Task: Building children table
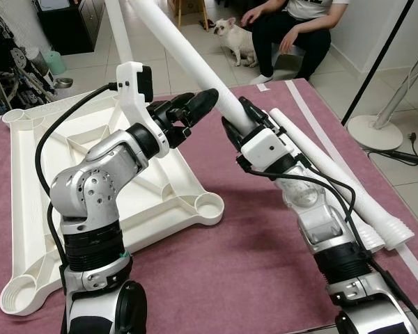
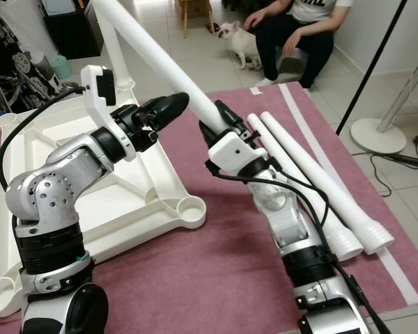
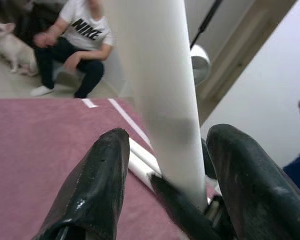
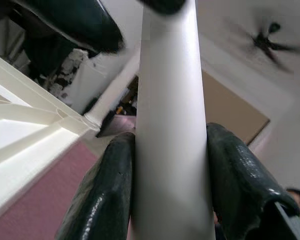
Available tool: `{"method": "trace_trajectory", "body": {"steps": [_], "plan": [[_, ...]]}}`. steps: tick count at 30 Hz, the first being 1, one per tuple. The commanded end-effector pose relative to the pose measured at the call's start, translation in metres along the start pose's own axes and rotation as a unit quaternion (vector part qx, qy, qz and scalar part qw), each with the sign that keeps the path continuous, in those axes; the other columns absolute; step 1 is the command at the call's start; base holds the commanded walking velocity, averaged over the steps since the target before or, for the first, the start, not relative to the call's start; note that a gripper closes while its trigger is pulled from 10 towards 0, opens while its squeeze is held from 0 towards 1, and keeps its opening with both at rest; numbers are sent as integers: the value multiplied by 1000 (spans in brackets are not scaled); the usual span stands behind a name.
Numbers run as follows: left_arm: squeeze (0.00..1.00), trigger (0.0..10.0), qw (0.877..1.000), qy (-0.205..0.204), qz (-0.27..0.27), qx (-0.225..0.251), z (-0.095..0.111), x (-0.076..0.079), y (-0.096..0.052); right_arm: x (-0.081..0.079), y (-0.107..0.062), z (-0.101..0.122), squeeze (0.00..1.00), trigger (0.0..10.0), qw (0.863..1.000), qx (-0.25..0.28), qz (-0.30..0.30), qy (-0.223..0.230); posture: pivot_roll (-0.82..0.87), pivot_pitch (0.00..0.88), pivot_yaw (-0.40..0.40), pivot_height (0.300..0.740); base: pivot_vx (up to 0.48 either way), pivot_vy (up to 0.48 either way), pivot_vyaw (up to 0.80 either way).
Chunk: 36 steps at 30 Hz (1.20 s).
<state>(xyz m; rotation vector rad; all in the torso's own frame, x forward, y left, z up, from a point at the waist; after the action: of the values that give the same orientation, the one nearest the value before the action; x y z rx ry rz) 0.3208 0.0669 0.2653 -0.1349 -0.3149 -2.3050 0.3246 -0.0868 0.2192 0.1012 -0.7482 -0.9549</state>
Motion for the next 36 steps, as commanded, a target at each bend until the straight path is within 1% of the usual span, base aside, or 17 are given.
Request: {"method": "trace_trajectory", "body": {"steps": [1,5,7,12,13,14,15,21,24,25,27,28,29,30,31,33,36], "plan": [[0,10000,998,-45,-27,24,5,24,18,-8,6,9,0,10000,1000,25,17,-8,8,0,106,740,0,0,0],[0,10000,997,-61,-30,29,7,28,22,-15,8,9,0,10000,999,29,28,-8,9,0,106,740,0,0,0],[0,10000,996,-80,-28,35,11,30,25,-22,9,9,0,10000,999,33,40,-5,14,0,102,740,0,0,0],[0,10000,995,-89,-25,36,12,30,26,-26,10,9,0,10000,998,34,44,-3,15,0,100,740,0,0,0],[0,3686,994,-97,-22,38,13,30,26,-27,10,9,0,10000,998,35,43,1,16,0,97,740,0,0,0],[0,3686,994,-97,-22,38,13,30,26,-27,10,9,0,10000,998,35,43,1,16,0,97,740,0,0,0],[0,0,994,-102,-21,40,13,30,26,-26,11,8,0,10000,999,33,38,3,17,0,97,740,0,0,0],[0,0,994,-104,-21,40,14,31,24,-25,12,6,0,10000,999,30,31,7,17,0,95,740,0,0,0],[0,0,993,-101,-30,45,16,36,23,-20,13,2,0,10000,1000,18,18,17,16,0,92,740,0,0,0],[0,0,993,-96,-37,49,17,39,22,-18,14,1,1000,10000,999,12,12,36,16,0,92,740,0,0,0],[0,0,993,-96,-37,49,17,39,22,-18,14,1,1000,10000,999,12,12,36,16,0,92,740,0,0,0],[0,0,993,-93,-42,51,18,41,22,-17,15,0,1000,10000,998,6,10,54,16,0,92,740,0,0,0],[0,0,994,-78,-48,53,19,43,22,-20,15,-1,710,10000,996,-8,27,81,16,0,92,740,0,0,0],[0,0,994,-78,-48,53,19,43,22,-20,15,-1,710,10000,996,-8,27,81,16,0,92,740,0,0,0],[0,0,996,-50,-55,55,22,47,21,-27,13,-3,0,10000,989,-36,61,129,14,0,88,740,0,0,0],[0,0,996,-6,-66,63,26,52,19,-34,6,-7,0,10000,975,-78,101,180,11,0,84,740,0,0,0],[0,0,995,13,-72,68,29,55,18,-35,1,-7,0,10000,971,-92,122,182,11,0,84,740,0,0,0]]}}
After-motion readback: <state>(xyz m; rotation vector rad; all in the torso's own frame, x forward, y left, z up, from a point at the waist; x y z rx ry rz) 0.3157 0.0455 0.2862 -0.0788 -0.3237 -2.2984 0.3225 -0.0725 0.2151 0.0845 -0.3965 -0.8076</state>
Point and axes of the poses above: a point about 5 cm out from each wrist's last joint towards the gripper, its own y axis pointing out of the wrist towards the gripper, its own z axis along the axis of the wrist's last joint, x = y × z, the point moved 3 cm from there along y, pointing out of the wrist towards the gripper, and after that the axes turned 15 degrees about y, right-handed, at the moved point
